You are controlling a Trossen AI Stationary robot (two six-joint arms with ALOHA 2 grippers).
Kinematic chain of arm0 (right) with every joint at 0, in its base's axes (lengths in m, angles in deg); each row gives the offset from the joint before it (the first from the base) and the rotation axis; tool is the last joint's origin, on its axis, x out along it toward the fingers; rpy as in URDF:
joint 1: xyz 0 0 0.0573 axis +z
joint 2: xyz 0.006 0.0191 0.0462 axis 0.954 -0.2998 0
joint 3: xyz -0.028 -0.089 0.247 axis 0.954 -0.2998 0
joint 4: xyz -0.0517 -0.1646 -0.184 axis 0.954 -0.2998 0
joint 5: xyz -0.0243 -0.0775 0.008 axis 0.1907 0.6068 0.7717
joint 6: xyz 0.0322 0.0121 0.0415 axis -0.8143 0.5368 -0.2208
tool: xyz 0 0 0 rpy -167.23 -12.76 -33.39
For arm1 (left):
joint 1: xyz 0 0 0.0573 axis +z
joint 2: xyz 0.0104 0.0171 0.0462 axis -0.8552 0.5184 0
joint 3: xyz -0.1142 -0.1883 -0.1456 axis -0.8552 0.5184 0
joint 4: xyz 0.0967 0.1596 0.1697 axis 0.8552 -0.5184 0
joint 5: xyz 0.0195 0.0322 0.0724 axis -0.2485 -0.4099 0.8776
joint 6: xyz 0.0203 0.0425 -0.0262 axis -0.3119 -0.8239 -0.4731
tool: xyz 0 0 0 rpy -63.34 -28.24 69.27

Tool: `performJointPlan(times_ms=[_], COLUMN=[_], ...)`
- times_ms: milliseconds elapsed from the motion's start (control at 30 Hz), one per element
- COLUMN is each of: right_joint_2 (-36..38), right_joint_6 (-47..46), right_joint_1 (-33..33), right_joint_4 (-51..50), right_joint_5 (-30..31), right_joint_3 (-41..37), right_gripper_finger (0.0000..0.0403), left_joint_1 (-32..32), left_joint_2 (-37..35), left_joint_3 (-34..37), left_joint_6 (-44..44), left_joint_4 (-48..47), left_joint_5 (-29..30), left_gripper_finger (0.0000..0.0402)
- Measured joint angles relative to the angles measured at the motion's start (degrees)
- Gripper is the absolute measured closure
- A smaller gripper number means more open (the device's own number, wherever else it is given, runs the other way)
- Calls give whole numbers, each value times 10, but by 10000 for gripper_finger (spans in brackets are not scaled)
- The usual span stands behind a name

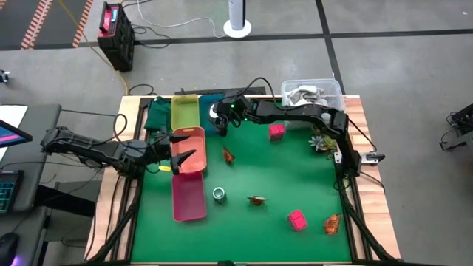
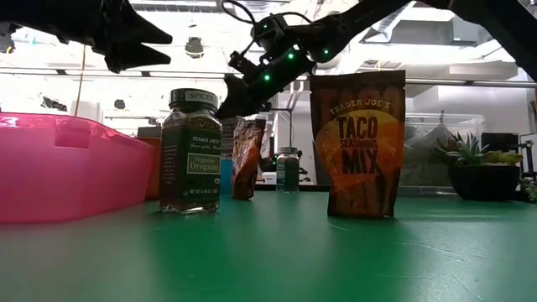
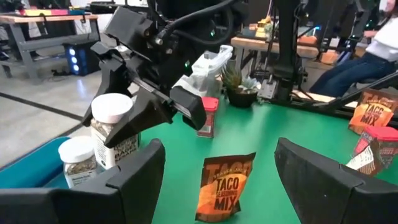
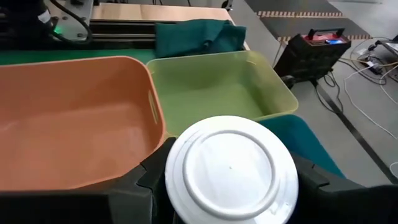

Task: Sort spices by type
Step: Put the white seasoning bottle into the blue bin

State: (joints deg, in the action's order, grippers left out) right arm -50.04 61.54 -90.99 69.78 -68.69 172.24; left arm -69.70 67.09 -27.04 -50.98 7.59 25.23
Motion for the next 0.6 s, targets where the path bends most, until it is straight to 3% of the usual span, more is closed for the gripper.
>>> performJointPlan(times_ms=[600], right_joint_2=[-44], right_joint_6=[38], right_joint_1=[-4], right_joint_4=[48], right_joint_5=[1], right_joint_3=[0], right_gripper_finger=[185], left_joint_1=[-1], left_joint_2=[1], left_joint_3=[0], left_joint_6=[4], left_joint_4=[-20], left_joint_5=[-8], left_gripper_finger=[114])
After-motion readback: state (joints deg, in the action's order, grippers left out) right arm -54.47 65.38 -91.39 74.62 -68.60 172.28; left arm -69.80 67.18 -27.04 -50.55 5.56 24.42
